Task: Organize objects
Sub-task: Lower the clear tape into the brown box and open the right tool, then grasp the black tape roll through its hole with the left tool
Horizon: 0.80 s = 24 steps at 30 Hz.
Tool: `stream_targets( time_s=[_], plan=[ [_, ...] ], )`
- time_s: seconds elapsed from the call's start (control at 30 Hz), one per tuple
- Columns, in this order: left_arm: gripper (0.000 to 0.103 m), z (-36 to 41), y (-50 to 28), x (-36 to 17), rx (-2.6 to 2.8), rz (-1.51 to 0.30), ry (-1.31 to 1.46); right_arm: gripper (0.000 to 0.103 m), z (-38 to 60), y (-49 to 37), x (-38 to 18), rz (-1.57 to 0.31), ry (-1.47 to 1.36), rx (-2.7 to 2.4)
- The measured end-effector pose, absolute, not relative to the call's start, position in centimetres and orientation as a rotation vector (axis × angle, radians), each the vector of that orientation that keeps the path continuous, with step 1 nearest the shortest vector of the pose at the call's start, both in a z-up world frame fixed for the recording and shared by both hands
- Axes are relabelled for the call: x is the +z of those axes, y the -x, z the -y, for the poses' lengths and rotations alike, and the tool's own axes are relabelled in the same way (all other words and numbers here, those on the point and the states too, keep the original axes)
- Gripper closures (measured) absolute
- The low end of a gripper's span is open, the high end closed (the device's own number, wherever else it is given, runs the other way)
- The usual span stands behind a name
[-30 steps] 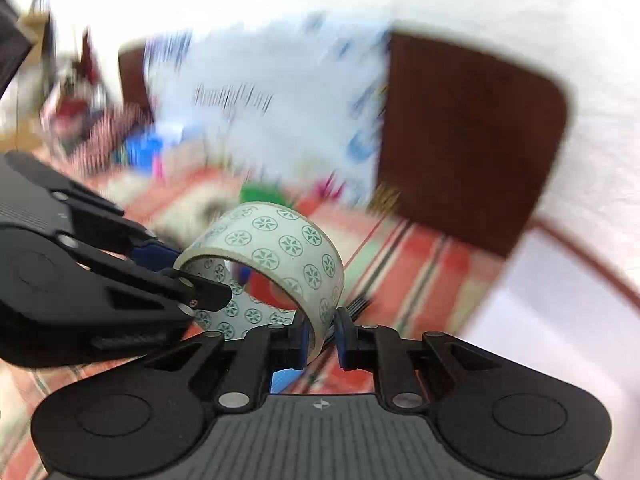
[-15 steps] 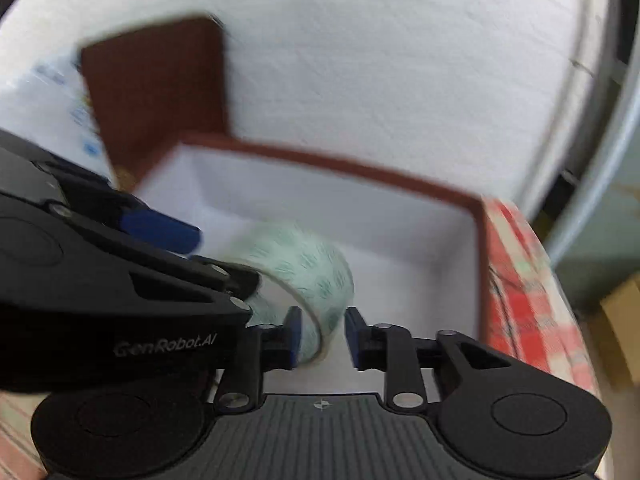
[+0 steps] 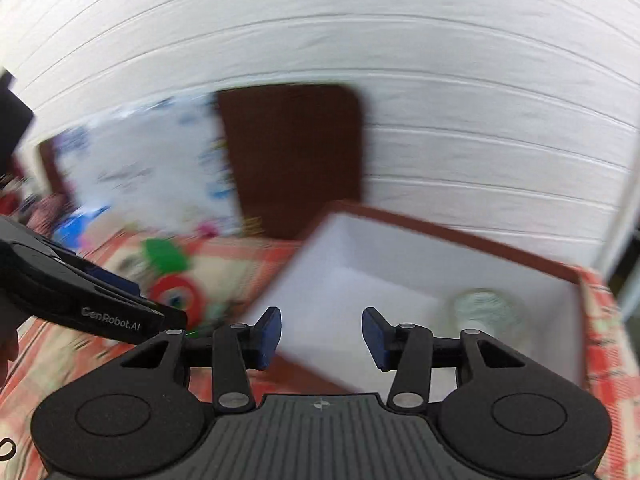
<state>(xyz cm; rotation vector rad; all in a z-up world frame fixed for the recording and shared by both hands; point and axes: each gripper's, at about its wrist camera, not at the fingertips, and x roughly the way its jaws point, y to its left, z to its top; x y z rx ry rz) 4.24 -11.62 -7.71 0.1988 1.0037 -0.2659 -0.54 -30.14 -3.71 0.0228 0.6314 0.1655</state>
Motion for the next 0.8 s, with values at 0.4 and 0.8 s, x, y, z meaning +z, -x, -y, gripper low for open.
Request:
stream_targets(
  time_s=[0.4,0.8],
  plan=[
    [0.046,-3.6,-5.8,-11.7,0.022,-1.103,-0.005,0.057,14.7,-2.2,-7.7,-0.828,0.078,0.423],
    [0.048,-12.0,-15.8,-15.0,-0.104,-1.103,0.093,0.037,0.9,-8.2,-11.6,-0.82,0.267,0.601]
  ],
)
